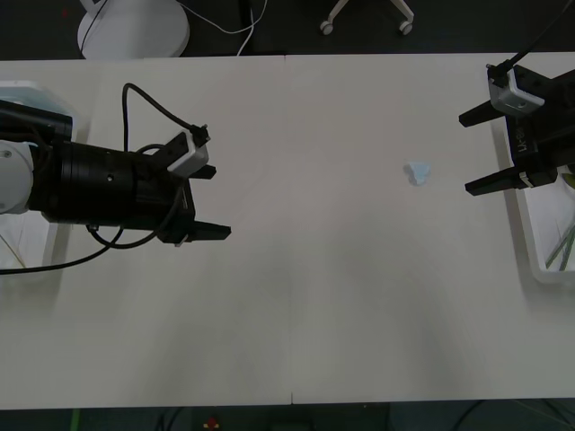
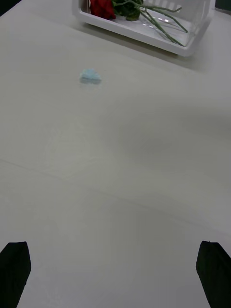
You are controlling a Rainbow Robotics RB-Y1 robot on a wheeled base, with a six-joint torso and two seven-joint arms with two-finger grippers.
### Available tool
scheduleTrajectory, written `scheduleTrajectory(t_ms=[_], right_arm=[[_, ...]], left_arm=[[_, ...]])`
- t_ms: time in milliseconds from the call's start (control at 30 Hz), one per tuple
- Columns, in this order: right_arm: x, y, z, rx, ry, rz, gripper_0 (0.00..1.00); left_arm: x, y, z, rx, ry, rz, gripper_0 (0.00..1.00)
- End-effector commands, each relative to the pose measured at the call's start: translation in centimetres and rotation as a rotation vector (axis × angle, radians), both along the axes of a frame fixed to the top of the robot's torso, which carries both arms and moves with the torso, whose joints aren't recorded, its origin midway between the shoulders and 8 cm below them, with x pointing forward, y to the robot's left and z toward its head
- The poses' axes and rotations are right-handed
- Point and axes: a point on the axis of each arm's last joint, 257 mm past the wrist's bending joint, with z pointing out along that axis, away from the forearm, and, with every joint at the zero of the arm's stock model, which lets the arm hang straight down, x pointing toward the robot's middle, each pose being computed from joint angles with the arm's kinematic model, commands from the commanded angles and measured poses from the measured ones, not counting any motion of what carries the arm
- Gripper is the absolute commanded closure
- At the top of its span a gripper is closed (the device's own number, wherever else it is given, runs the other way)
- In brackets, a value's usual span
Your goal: Put the red flowers into the right box and the blue flowers into the left box
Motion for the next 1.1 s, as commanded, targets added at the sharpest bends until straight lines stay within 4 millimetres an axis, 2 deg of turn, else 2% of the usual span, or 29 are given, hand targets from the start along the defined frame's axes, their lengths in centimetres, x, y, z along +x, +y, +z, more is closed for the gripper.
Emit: scheduleTrajectory(t_ms=[33, 233, 367, 733, 1100], right_arm=[[-0.4, 1.5, 0.9, 0.023, -0.022, 0.037, 0.0], [-0.4, 1.5, 0.9, 0.023, -0.022, 0.037, 0.0], [-0.4, 1.5, 0.9, 0.023, -0.022, 0.037, 0.0], [-0.4, 1.5, 0.9, 0.023, -0.022, 0.037, 0.0], [-0.4, 1.5, 0.9, 0.023, -0.022, 0.037, 0.0]], left_arm=[[0.6, -2.9, 2.5, 0.005, -0.154, -0.077, 0.0], [1.1, -3.3, 2.9, -0.01, -0.172, -0.065, 0.0], [1.0, -3.9, 4.3, -0.072, -0.174, -0.064, 0.0], [0.6, -3.7, 6.8, -0.136, -0.216, -0.1, 0.0], [0.6, -2.8, 7.1, -0.132, -0.211, -0.097, 0.0]])
